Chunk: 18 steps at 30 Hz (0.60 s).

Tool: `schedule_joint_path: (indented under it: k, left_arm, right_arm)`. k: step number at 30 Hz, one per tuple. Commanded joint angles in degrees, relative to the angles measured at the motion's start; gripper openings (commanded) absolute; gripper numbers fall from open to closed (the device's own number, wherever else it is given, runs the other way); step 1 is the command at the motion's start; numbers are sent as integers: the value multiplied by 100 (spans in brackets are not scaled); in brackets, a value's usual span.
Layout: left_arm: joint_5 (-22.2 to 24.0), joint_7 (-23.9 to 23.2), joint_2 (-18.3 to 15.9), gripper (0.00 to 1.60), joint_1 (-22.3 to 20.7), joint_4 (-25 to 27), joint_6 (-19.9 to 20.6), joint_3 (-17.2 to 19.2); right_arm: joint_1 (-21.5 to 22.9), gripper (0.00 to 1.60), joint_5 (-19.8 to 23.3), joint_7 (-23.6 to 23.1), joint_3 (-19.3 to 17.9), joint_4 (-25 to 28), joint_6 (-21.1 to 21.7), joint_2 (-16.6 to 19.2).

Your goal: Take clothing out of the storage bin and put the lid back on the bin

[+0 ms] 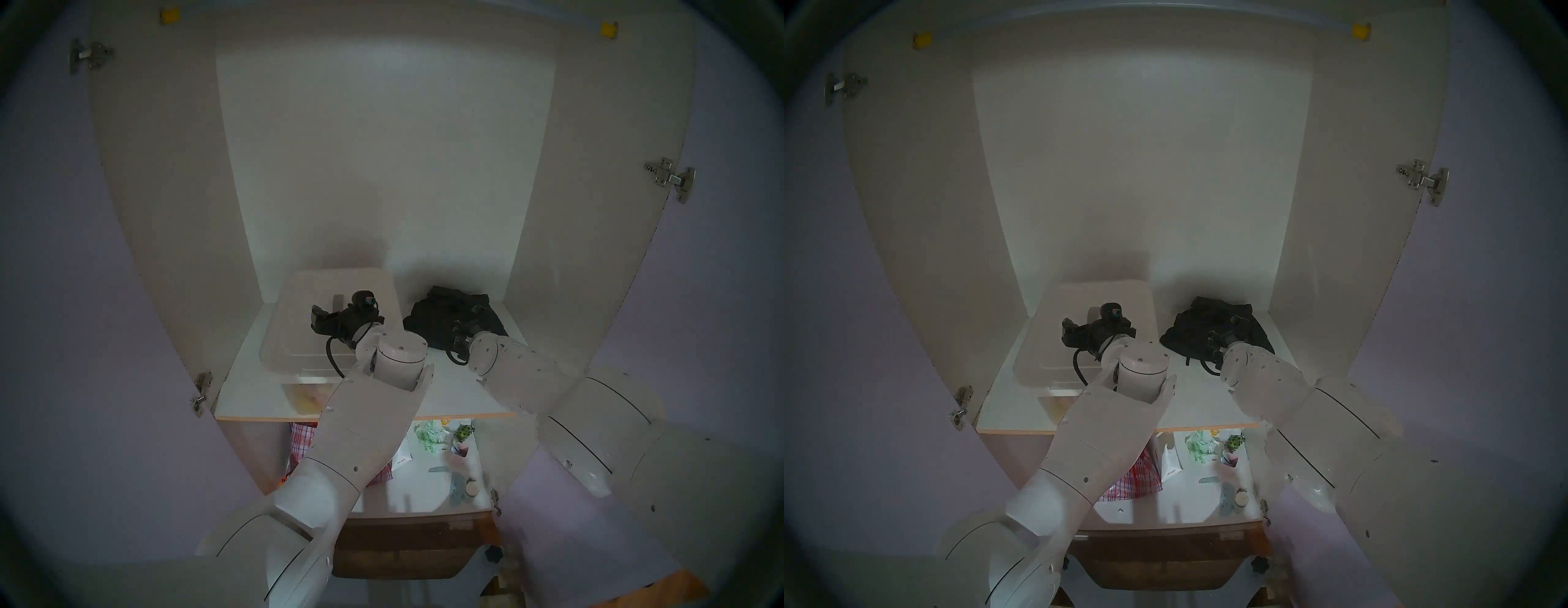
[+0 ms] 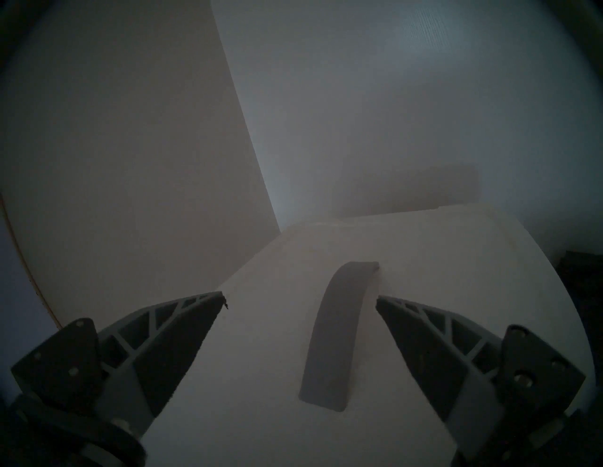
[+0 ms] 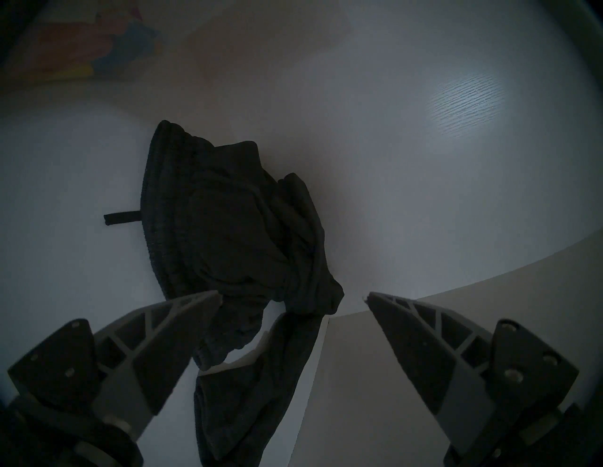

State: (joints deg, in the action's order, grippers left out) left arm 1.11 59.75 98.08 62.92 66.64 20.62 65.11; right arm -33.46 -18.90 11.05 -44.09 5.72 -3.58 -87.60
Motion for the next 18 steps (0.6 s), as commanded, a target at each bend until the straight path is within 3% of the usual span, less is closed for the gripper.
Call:
schedule_joint_path:
  k: [1,4,11,18]
  left_arm:
    - [-257,288,-109,160,-591,566,-195,178]
    - [-367,444,-152,160,-691,755,-230,248]
    - [-544,648,-290,160,-1516,2132,-101,384]
    - [-648,755,-447,160,-1733,3139,175,338]
  right_arm:
    - [141,160,-1,53,-10,77,-5,-8]
    - [125,160,-11,41,-17,71,-8,-8]
    - [134,160,-29,42,-38,84,-4,-9]
    - [146,160,-47,51,-62,92,2,-9]
